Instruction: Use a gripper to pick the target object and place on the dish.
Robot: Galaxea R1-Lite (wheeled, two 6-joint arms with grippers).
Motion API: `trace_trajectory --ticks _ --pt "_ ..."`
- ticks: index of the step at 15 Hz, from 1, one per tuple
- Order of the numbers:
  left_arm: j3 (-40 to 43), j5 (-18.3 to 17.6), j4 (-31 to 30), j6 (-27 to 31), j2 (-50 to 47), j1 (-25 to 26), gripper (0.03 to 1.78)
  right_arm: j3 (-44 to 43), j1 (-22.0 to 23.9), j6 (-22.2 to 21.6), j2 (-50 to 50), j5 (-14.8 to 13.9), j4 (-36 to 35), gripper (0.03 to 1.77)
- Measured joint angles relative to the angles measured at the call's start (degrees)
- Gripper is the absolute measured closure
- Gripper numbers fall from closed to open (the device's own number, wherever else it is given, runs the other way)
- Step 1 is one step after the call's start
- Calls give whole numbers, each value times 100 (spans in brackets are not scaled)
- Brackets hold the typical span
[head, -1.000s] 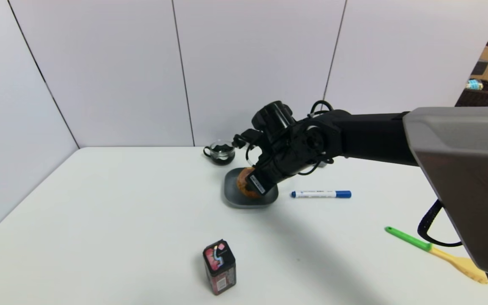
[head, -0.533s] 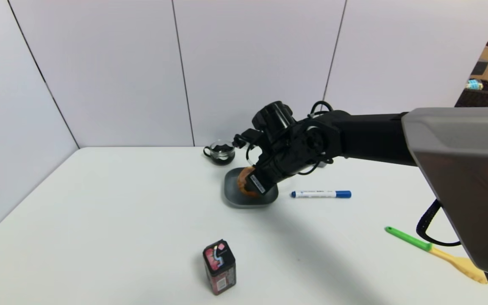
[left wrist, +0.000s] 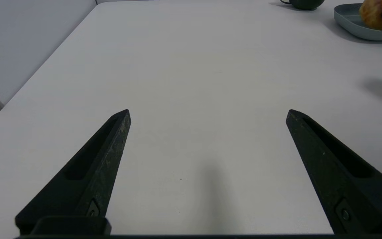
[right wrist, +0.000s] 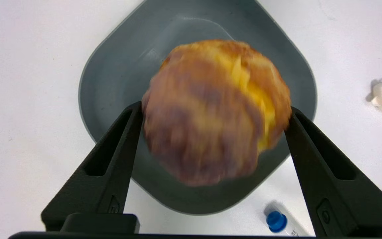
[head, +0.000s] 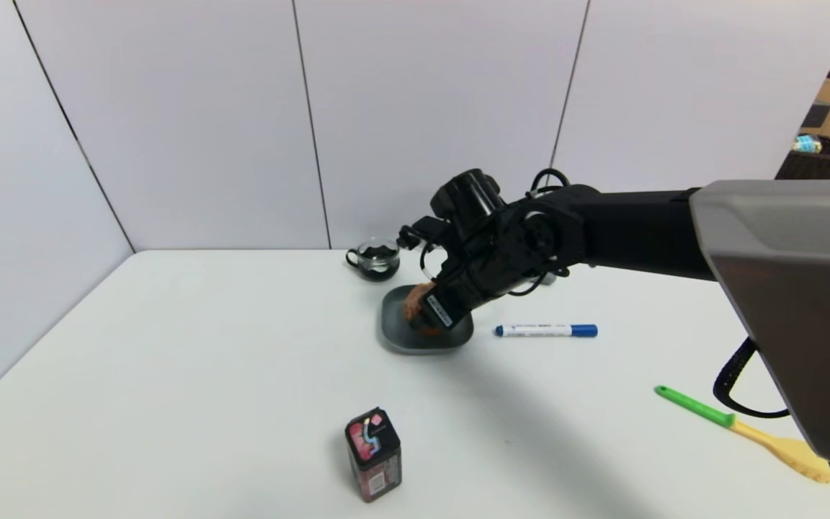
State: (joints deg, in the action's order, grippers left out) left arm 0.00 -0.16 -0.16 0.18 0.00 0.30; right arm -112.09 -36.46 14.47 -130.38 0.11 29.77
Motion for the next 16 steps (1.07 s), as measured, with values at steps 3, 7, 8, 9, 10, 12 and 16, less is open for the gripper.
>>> trace_trajectory --ticks 3,7,8,9,10,12,16 --pt "0 0 0 0 0 0 12 5 -6 -9 223 13 41 27" --pt "0 -2 0 0 0 0 12 11 -2 9 594 24 66 20" --pt "0 -2 0 2 0 0 12 11 20 24 709 27 62 18" --pt "0 -2 0 2 0 2 12 13 52 40 872 29 55 17" --pt "0 -2 0 0 0 2 12 13 99 46 1037 29 55 16" --pt "0 0 0 2 0 2 12 18 238 46 1429 10 49 15" --pt "0 -2 0 0 0 2 12 195 780 29 2399 -13 62 12"
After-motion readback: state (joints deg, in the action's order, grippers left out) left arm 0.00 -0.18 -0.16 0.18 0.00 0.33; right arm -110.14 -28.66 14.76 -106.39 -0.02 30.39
